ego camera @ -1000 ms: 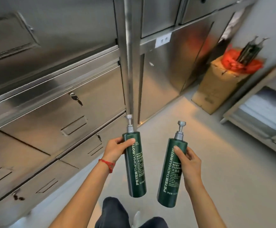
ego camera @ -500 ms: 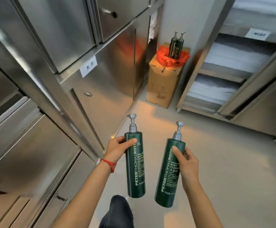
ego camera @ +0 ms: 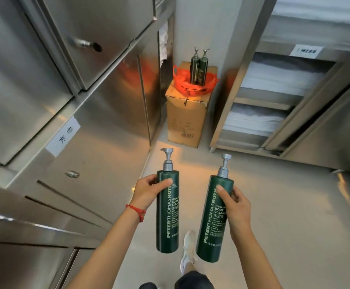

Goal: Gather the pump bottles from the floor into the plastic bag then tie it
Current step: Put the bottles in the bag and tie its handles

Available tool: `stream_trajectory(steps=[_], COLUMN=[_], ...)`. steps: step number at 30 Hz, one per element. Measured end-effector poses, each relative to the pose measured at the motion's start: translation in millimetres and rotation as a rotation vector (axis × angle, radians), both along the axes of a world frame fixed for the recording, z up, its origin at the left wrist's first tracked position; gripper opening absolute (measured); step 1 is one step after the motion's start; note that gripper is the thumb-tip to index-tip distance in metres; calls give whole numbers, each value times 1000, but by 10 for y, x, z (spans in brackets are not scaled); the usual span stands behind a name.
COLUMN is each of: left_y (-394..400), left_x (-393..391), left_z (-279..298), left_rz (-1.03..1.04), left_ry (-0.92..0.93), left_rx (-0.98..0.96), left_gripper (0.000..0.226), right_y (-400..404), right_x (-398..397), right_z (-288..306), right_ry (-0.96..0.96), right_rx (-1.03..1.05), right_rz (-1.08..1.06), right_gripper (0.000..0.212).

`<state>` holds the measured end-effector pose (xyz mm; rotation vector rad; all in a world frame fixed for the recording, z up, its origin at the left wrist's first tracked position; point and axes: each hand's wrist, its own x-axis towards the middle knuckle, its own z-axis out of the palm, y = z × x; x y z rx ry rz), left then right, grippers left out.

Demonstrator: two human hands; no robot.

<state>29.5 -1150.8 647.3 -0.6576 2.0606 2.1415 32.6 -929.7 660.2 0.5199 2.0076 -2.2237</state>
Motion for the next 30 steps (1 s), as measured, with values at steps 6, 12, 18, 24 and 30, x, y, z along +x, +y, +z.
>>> stream_trajectory(steps=[6,12,18,24,30], left_y=[113,179,64,-132,-368], left_x=[-1053,-2032,-3038,-4245,-5335], left_z=[73,218,210,168,175], left_rz=[-10,43,56,-9,-75], left_ry=[48,95,111,149,149], left_rx=[-5,16,-34,-66,-79], left_gripper=[10,12,19,23,22], right_y=[95,186,107,-150,-412], right_x=[-1136,-2219,-3222,-4299,-5283], right_z=[15,124,80,-58,-56], right_ry=[52,40,51,62,71], right_rx=[-14,-33,-46,-8,18], right_rz=[17,35,1,-48,-55], right_gripper=[17,19,25,23,17])
